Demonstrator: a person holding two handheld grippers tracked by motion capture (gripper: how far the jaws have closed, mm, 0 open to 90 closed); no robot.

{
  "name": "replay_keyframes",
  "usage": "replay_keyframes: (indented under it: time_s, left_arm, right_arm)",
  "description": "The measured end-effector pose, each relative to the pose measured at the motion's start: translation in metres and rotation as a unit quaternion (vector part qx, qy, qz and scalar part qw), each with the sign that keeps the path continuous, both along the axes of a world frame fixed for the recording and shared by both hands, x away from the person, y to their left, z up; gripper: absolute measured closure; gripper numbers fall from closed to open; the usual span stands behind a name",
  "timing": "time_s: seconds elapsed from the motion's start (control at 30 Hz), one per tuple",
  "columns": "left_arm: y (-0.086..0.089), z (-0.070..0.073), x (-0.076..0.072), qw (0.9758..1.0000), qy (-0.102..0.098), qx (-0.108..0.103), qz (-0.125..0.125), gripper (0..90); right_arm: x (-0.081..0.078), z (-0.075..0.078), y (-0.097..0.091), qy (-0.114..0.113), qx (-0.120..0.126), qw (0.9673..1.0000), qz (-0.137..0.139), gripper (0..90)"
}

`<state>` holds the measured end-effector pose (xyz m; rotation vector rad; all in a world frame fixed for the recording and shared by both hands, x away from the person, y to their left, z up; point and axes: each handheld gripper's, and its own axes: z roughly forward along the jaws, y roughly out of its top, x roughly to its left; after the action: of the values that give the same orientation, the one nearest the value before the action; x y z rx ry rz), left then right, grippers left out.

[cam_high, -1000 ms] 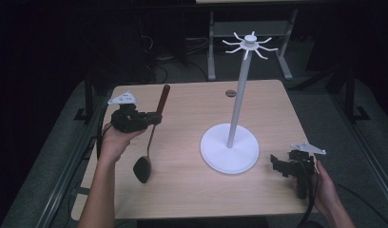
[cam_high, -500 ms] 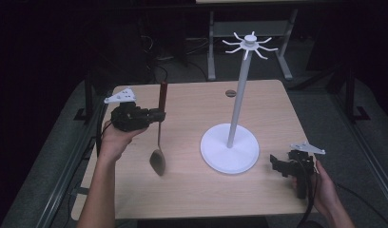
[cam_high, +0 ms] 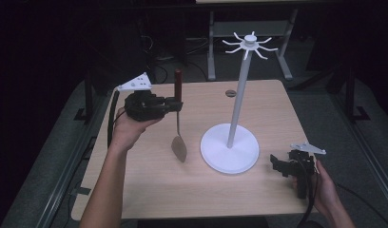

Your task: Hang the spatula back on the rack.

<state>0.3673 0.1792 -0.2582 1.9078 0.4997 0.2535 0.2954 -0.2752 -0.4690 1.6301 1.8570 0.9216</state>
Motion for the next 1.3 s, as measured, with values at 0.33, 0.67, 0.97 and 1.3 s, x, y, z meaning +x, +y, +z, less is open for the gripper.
replay_keyframes:
  time_s: [0.33, 0.67, 0.97, 1.3]
  left_arm:
    - [-0.032, 0.030, 0.002, 0.9989, -0.023, -0.010, -0.040, 73.7]
    - [-0.054, 0.047, 0.003, 0.9975, -0.033, -0.015, -0.061, 73.7]
    - [-0.083, 0.059, 0.009, 0.9959, -0.037, -0.015, -0.082, 73.7]
    - [-0.095, 0.055, 0.017, 0.9959, -0.029, -0.009, -0.085, 73.7]
  right_arm:
    - [0.000, 0.000, -0.001, 0.000, 0.001, 1.0000, 0.000, 13.3]
    - [-0.001, 0.000, -0.001, 0.000, 0.002, 1.0000, 0.000, 13.3]
    - [-0.001, 0.000, -0.001, -0.001, 0.002, 1.0000, 0.003, 13.3]
    - [-0.001, 0.000, -0.002, 0.000, 0.004, 1.0000, 0.001, 13.3]
